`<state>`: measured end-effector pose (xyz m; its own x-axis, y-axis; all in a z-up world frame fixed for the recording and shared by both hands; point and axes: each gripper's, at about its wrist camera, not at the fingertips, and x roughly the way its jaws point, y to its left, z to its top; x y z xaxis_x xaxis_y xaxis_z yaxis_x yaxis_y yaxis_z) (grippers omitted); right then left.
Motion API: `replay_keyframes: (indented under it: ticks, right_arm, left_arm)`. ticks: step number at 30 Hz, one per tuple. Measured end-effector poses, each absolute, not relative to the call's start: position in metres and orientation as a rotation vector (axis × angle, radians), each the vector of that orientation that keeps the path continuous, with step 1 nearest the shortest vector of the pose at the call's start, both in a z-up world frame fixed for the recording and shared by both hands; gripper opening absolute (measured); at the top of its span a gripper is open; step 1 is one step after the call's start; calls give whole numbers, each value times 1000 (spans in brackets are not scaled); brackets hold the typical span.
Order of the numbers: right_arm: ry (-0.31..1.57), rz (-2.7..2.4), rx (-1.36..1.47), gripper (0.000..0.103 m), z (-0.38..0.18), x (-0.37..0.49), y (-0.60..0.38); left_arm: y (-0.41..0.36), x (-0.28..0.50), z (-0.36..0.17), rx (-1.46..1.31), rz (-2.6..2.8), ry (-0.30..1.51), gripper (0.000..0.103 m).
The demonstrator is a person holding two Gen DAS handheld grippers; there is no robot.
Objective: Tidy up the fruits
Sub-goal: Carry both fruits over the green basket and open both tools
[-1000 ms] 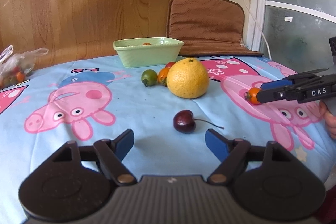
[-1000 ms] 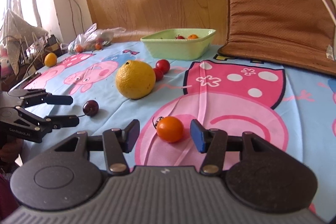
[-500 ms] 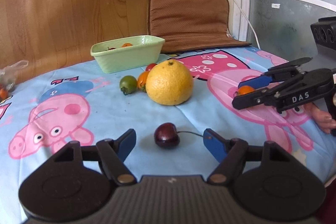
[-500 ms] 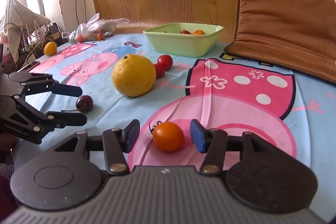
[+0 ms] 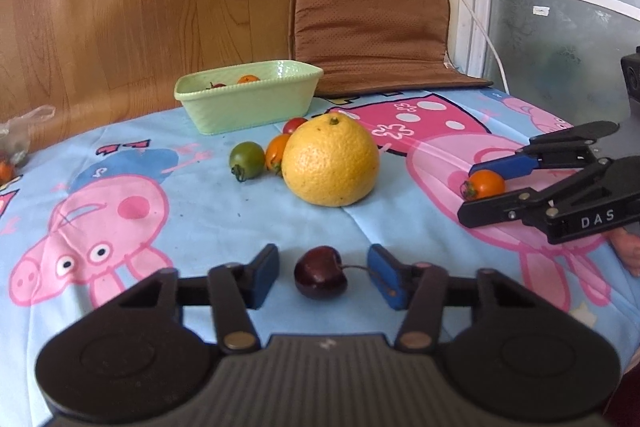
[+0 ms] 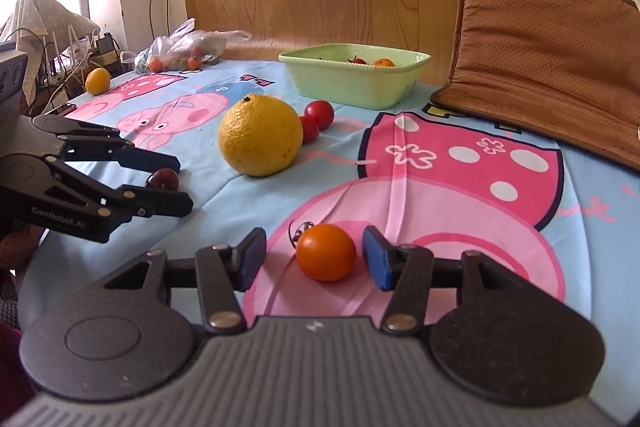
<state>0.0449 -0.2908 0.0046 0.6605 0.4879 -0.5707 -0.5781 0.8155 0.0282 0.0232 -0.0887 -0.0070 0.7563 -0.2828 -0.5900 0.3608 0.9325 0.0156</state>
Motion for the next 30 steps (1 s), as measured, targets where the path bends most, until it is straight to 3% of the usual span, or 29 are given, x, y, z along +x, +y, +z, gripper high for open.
replay_keyframes:
  ticks: [1,2,3,10,16,21,26,28,30]
  right_arm:
    - [592,604,-168,54,4,43,-290]
    - [583,596,-176,36,4,41,-290]
    - [577,590,-185,32,4,39,-291]
    - [547,611,-54,32,28,66,-294]
    - [444,612,15,32,66,153,-279]
    - [483,565,70,32,52,227,-258]
    - [514,563,46,33,34,259,-244]
    - [522,568,57,33,28,263,-244]
    - [521,563,82,42,26,263,-246]
  left_arm:
    - [-88,21,-7,137,-352,615,26]
    - [-87,18,-7,143,-353,614,26]
    - [-86,16,-6,143,-351,612,26]
    - [-71,42,27,73,-348,536,26]
    - [-65,136,71,53,-322,459,26]
    - [-69,224,62,28,-285,514,26]
    - [-78,262,42,45,-303,559,27]
    - [-80,267,35,56,-301,570,40]
    - [-78,266,32,48,-296,566,44]
